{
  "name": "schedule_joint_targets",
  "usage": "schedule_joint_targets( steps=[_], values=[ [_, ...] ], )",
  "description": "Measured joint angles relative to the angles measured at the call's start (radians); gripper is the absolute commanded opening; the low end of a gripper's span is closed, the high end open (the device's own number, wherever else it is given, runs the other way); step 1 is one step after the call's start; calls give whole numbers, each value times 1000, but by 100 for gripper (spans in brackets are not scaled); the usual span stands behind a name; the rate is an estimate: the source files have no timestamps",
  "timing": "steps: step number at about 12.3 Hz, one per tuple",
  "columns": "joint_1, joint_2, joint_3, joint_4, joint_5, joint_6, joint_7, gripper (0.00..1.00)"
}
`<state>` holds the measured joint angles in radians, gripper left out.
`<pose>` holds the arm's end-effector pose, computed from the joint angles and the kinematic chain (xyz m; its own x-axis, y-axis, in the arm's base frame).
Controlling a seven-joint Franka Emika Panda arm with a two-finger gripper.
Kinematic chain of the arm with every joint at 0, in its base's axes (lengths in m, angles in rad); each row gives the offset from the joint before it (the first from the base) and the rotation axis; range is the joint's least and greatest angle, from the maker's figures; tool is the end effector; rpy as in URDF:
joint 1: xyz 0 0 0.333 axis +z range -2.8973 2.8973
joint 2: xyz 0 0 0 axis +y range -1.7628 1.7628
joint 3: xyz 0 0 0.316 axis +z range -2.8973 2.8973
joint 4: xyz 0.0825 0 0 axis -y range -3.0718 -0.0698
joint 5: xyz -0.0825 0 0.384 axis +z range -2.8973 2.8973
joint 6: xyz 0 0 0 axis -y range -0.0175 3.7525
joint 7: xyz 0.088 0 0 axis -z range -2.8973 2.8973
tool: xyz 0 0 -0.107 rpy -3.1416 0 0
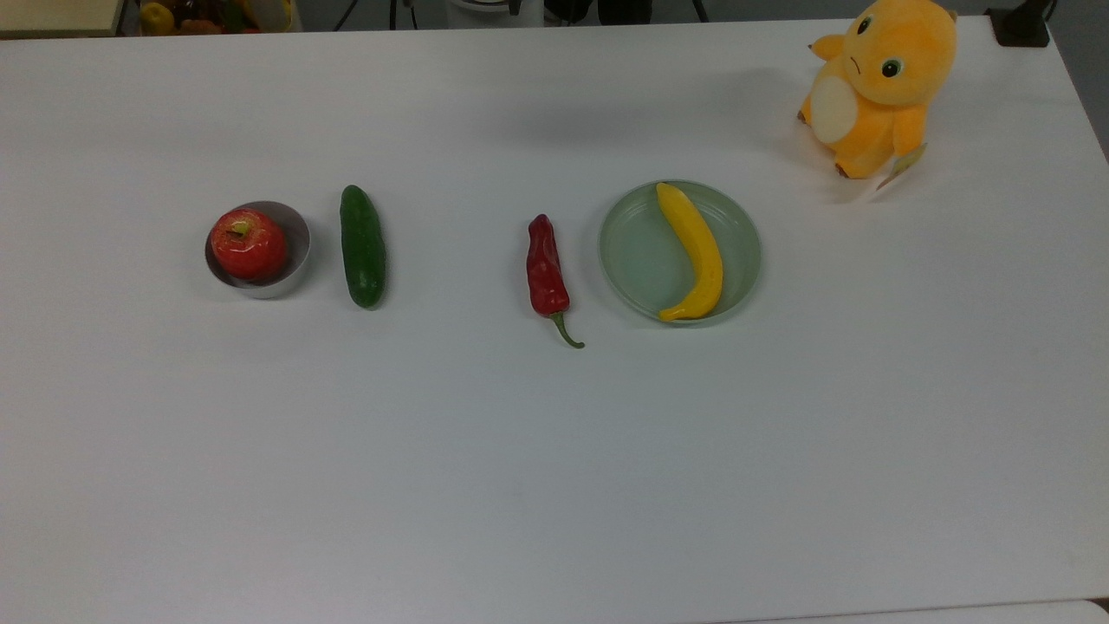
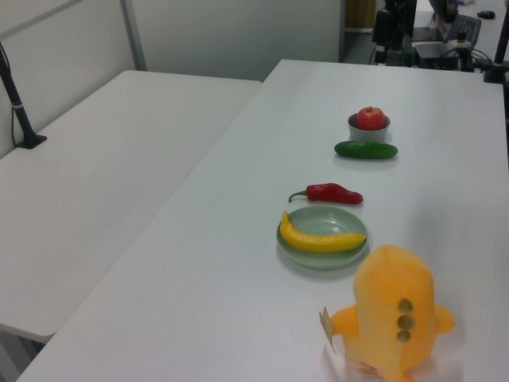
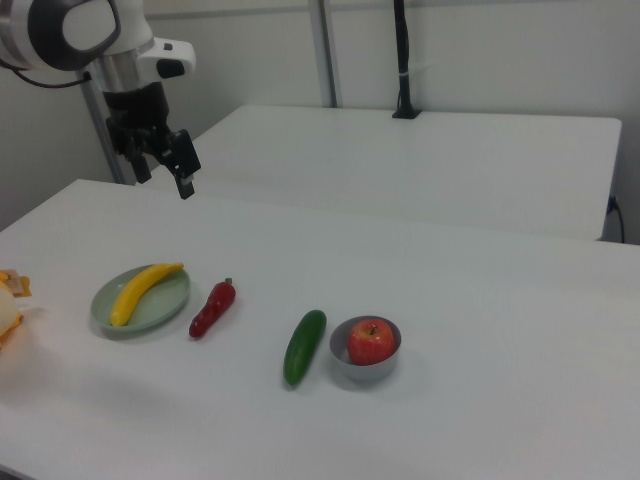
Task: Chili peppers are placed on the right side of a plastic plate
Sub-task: 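Open the gripper, release the chili pepper, and raise the gripper away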
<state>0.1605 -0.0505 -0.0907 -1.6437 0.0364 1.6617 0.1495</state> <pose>0.5459 0.0405 0.6259 0.9947 -0.0831 0.0613 -0.0801 -0.9955 -0.0506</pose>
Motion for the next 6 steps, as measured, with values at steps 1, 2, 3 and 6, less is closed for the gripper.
schedule_joint_targets(
  steps=[1,2,3,6],
  values=[
    [0,1,0,-5,0,0,-51,100],
    [-1,2,0,-9,0,4,-93,100],
    [-2,4,1,-14,0,17,-142,100],
    [-2,10,7,-22,0,59,-170,100]
  ],
)
